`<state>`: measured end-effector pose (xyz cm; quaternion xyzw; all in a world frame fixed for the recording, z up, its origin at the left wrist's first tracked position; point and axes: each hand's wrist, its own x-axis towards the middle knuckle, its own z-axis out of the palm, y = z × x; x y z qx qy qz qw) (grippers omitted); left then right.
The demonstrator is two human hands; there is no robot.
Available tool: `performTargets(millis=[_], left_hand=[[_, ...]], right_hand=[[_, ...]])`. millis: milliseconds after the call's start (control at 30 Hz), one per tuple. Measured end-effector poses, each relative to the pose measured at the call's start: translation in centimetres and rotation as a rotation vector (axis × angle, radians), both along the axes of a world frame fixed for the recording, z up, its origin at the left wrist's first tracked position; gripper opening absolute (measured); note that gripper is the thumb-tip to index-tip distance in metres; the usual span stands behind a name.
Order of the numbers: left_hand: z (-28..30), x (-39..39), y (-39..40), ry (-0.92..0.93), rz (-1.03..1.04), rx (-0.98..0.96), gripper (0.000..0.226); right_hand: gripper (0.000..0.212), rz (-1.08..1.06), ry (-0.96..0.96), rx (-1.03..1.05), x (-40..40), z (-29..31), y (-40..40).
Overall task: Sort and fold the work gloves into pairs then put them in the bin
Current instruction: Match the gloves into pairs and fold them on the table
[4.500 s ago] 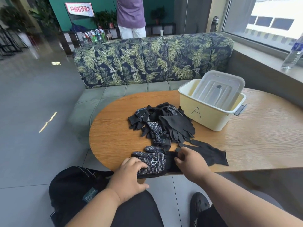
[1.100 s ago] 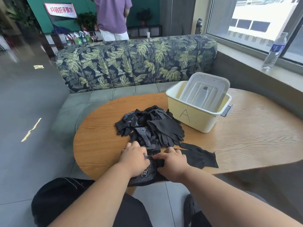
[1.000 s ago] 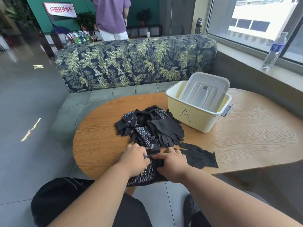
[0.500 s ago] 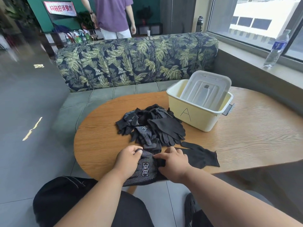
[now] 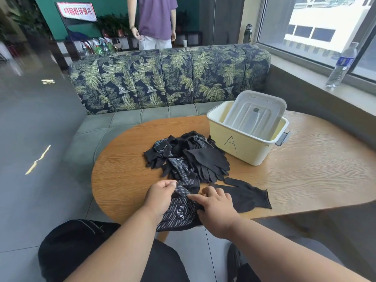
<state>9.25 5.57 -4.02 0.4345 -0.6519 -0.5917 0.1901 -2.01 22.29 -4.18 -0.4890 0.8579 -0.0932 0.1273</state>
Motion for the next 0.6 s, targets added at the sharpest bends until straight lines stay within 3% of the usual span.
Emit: performTargets(millis=[167, 367, 600], left_hand=[[1.0, 0.7, 1.6, 0.064, -0.097, -0.035, 0.012], [0.1, 2.1, 3.4, -0.014, -0.316, -0.152, 0.013], [-1.0, 2.1, 3.6, -0.107, -0.314, -0.363, 0.024]], right_hand=[[0.054, -0.047, -0.052, 0.003, -0.3, -0.3, 0.0], [0.052, -0.105, -0.139, -0.011, -0.6, 0.4, -0.3], [0.037, -0.174, -0.2, -0.074, -0.7, 0.2, -0.2]])
